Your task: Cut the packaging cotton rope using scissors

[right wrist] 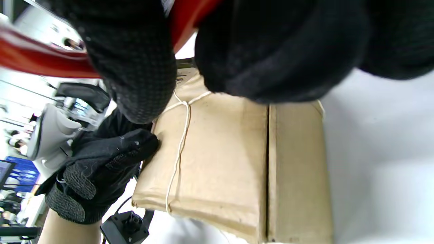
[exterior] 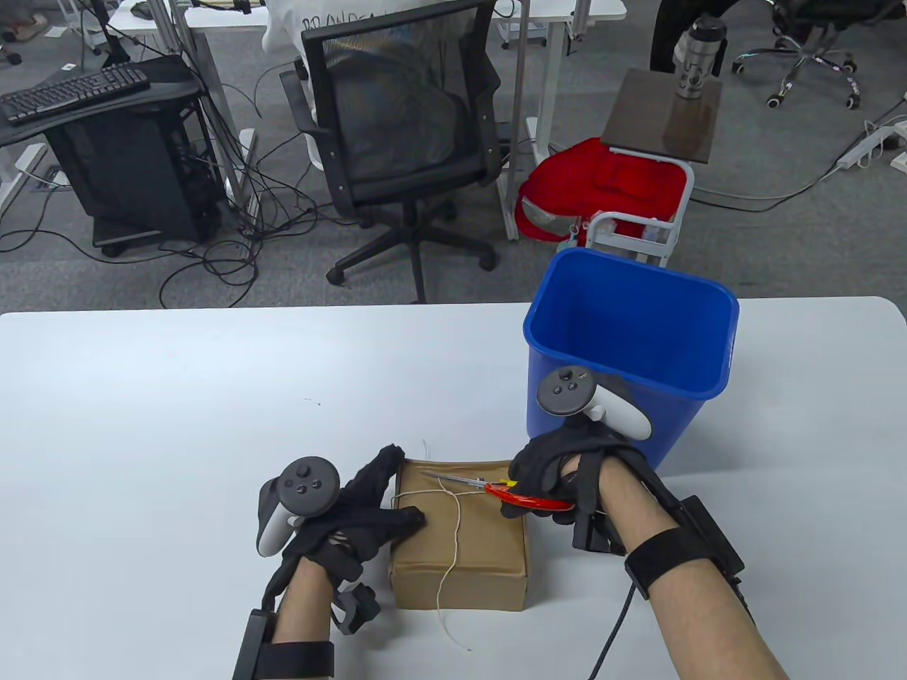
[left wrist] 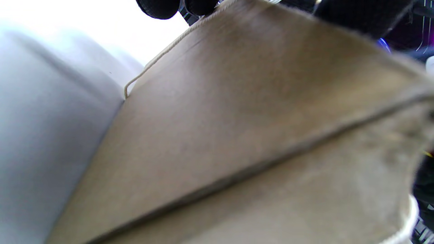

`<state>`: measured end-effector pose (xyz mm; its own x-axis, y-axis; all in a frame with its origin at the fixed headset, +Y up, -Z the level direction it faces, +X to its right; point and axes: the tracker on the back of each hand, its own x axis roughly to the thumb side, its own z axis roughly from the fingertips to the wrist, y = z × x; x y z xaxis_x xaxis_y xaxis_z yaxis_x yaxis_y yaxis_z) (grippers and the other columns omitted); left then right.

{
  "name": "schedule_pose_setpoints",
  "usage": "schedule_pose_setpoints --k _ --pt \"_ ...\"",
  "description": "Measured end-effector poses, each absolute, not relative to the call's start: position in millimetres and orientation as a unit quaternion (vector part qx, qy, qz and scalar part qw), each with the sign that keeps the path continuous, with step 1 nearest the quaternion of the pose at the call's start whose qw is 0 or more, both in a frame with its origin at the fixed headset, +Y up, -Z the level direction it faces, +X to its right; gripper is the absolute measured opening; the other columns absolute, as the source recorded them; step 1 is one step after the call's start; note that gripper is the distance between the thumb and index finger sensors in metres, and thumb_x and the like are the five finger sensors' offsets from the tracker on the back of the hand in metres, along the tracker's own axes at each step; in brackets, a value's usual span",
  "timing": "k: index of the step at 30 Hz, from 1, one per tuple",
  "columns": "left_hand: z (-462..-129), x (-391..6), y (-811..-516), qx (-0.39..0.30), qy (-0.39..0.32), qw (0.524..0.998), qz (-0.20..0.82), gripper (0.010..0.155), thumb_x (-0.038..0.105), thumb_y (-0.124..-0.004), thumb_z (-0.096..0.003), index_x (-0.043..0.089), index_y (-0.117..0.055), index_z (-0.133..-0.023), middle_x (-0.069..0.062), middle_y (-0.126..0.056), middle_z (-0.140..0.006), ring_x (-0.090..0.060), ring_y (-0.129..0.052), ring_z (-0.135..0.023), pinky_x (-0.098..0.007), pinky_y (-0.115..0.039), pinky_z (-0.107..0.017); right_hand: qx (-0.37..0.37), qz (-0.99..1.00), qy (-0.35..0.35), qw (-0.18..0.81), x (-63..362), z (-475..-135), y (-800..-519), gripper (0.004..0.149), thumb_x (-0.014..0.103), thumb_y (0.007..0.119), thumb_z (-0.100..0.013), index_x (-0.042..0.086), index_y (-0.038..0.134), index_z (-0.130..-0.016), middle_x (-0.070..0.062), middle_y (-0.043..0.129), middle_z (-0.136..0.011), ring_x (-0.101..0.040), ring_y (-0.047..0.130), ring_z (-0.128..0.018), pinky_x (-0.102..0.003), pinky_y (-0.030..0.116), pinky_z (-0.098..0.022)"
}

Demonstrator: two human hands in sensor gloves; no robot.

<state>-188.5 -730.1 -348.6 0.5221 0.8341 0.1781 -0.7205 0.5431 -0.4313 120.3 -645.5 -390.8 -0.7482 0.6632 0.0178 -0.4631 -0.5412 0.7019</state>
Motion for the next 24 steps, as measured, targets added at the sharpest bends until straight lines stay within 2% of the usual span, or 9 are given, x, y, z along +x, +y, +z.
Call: schedule_pose_setpoints --k 5,11,12,14,15,19,24 --pt "-348.8 -188.7 -731.1 -0.156 -0.185 0.856 0.457 0.095 0.047 -0.088 -0.0551 0.018 -0.022 -0.118 -0.031 -0.029 -0.117 -0.061 -0.039 -0.106 -0.081 -0.034 -0.068 0.172 0.871 0.216 0.406 129.0 -374.5 -647.1 0.079 0.031 0.101 -0.035 -0.009 0.065 -0.094 -0.014 0.102 -0.043 -0.028 0.101 -0.018 -0.064 0.084 -0.033" --pt "-348.5 -188.5 -732.2 -0.158 -0.185 0.851 0.466 0.095 0.047 -0.088 -0.0554 0.019 -0.022 -0.117 -0.031 -0.029 -0.117 -0.061 -0.039 -0.106 -0.080 -0.034 -0.068 0.189 0.843 0.046 0.501 132.0 -344.4 -655.0 0.078 0.023 0.097 -0.039 -0.004 0.057 -0.101 -0.016 0.097 -0.057 -0.034 0.102 -0.035 -0.069 0.080 -0.039" --pt "-348.4 -188.6 -732.3 -0.158 -0.184 0.851 0.467 0.094 0.047 -0.088 -0.0555 0.019 -0.022 -0.117 -0.031 -0.029 -0.117 -0.062 -0.039 -0.106 -0.081 -0.034 -0.068 0.189 0.839 0.028 0.509 131.9 -340.9 -655.9 0.078 0.022 0.095 -0.040 -0.003 0.054 -0.102 -0.017 0.095 -0.060 -0.035 0.101 -0.039 -0.071 0.079 -0.040" --pt "-348.3 -188.9 -732.7 -0.158 -0.184 0.850 0.468 0.094 0.047 -0.087 -0.0556 0.020 -0.022 -0.117 -0.031 -0.029 -0.117 -0.061 -0.039 -0.106 -0.080 -0.034 -0.068 0.179 0.842 -0.051 0.506 134.6 -328.4 -656.2 0.078 0.024 0.093 -0.042 -0.003 0.052 -0.103 -0.018 0.094 -0.063 -0.038 0.100 -0.043 -0.073 0.079 -0.039" --pt "-348.4 -189.1 -733.1 -0.158 -0.184 0.849 0.469 0.094 0.047 -0.087 -0.0555 0.020 -0.022 -0.117 -0.031 -0.029 -0.117 -0.061 -0.039 -0.106 -0.080 -0.034 -0.068 0.162 0.844 -0.107 0.499 136.9 -322.4 -655.5 0.078 0.025 0.093 -0.042 -0.003 0.052 -0.102 -0.019 0.094 -0.062 -0.039 0.100 -0.042 -0.074 0.080 -0.036" --pt "-348.6 -189.2 -733.8 -0.160 -0.185 0.846 0.473 0.094 0.047 -0.087 -0.0556 0.020 -0.022 -0.117 -0.031 -0.029 -0.117 -0.061 -0.039 -0.106 -0.080 -0.034 -0.068 0.117 0.827 -0.239 0.495 155.6 -302.9 -650.3 0.076 0.031 0.089 -0.046 -0.003 0.049 -0.102 -0.021 0.094 -0.062 -0.040 0.100 -0.035 -0.071 0.085 -0.025" --pt "-348.8 -189.2 -734.5 -0.160 -0.185 0.844 0.477 0.093 0.047 -0.087 -0.0558 0.021 -0.022 -0.117 -0.031 -0.029 -0.117 -0.061 -0.039 -0.106 -0.080 -0.034 -0.068 0.041 0.823 -0.311 0.474 185.8 -292.0 -644.4 0.076 0.031 0.084 -0.050 -0.003 0.040 -0.102 -0.024 0.090 -0.064 -0.039 0.099 -0.027 -0.068 0.087 -0.017"
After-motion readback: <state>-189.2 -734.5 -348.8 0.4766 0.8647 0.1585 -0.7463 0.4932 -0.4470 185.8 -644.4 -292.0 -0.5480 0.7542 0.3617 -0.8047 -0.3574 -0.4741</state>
